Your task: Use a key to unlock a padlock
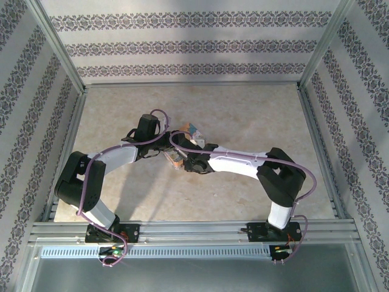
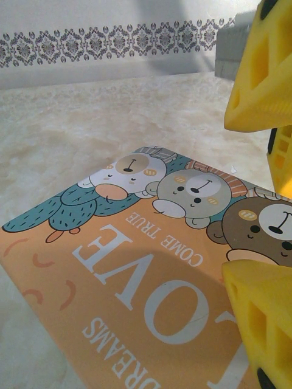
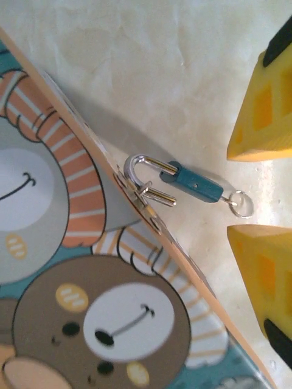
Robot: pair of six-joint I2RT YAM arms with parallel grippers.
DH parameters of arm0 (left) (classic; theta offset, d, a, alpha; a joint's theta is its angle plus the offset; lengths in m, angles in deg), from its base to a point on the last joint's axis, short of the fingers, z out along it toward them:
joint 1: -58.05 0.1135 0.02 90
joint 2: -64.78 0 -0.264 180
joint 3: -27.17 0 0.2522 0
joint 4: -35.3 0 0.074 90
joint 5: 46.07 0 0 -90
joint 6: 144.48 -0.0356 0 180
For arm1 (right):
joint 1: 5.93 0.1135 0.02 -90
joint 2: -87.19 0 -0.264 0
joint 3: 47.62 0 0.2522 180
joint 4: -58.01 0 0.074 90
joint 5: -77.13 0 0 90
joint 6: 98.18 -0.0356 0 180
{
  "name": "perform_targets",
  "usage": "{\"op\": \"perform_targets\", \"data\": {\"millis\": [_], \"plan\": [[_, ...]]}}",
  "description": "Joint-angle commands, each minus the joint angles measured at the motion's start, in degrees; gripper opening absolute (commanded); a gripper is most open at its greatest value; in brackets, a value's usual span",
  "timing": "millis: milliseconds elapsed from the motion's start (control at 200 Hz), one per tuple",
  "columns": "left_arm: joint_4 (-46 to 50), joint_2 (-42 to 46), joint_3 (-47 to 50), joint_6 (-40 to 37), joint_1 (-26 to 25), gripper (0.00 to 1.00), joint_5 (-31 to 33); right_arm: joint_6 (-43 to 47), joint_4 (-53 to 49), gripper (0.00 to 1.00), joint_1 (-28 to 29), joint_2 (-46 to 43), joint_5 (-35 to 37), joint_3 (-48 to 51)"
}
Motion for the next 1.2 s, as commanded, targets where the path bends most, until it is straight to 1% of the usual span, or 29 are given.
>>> {"op": "perform_targets", "data": {"millis": [0, 155, 235, 315, 360, 425, 475, 500, 565, 635, 700, 825, 934, 1119, 1194], "plan": [[2.9, -1.2, 1.3, 0.0, -0.1, 0.58, 1.7, 0.1, 2.0, 0.39, 0.9, -3.3, -0.9, 2.0], [3.0, -1.2, 1.3, 0.0, -0.1, 0.58, 1.6, 2.3, 2.2, 0.48, 0.9, -7.0, 0.6, 3.7], [3.1, -1.0, 1.2, -0.2, -0.1, 0.58, 1.4, 6.5, 3.5, 0.57, 0.5, -10.5, 1.5, 5.7], [3.7, -1.0, 0.9, -0.7, -0.1, 0.58, 1.3, 11.1, 7.2, 0.63, -0.9, -14.2, -1.2, 9.0], [4.0, -1.0, 0.9, -0.9, 0.0, 0.59, 1.3, 13.4, 11.0, 0.66, -2.7, -16.2, -5.9, 11.8], [4.2, -1.0, 0.9, -0.9, 0.0, 0.59, 1.3, 14.0, 16.7, 0.66, -6.3, -18.8, -14.2, 15.9], [4.3, -1.0, 0.9, -1.0, 0.0, 0.58, 1.3, 14.8, 23.4, 0.66, -9.5, -21.0, -21.8, 20.1], [4.4, -0.9, 0.9, -1.1, 0.0, 0.58, 1.3, 14.5, 25.3, 0.66, -10.6, -21.7, -23.5, 21.3], [4.6, -0.9, 0.9, -1.2, 0.0, 0.58, 1.3, 14.6, 31.2, 0.66, -14.0, -23.1, -30.9, 25.2], [4.7, -0.7, 1.0, -1.2, 0.0, 0.58, 1.3, 14.3, 35.7, 0.68, -17.1, -24.0, -35.7, 28.2], [5.0, -0.7, 0.9, -1.4, 0.0, 0.59, 1.4, 13.5, 39.8, 0.69, -19.8, -24.3, -38.6, 30.8], [5.3, -0.8, 0.9, -1.6, 0.0, 0.58, 1.5, 10.1, 51.8, 0.68, -24.1, -21.9, -46.3, 35.6], [5.4, -0.8, 1.0, -1.6, 0.0, 0.58, 1.8, 7.1, 59.8, 0.64, -25.6, -17.9, -49.2, 37.4], [5.6, -0.7, 1.0, -1.6, 0.0, 0.58, 1.8, 2.5, 70.8, 0.55, -25.7, -10.2, -50.1, 38.0], [5.7, -0.7, 0.9, -1.5, 0.0, 0.58, 1.8, 1.6, 73.2, 0.52, -25.7, -7.4, -50.0, 37.7]]}}
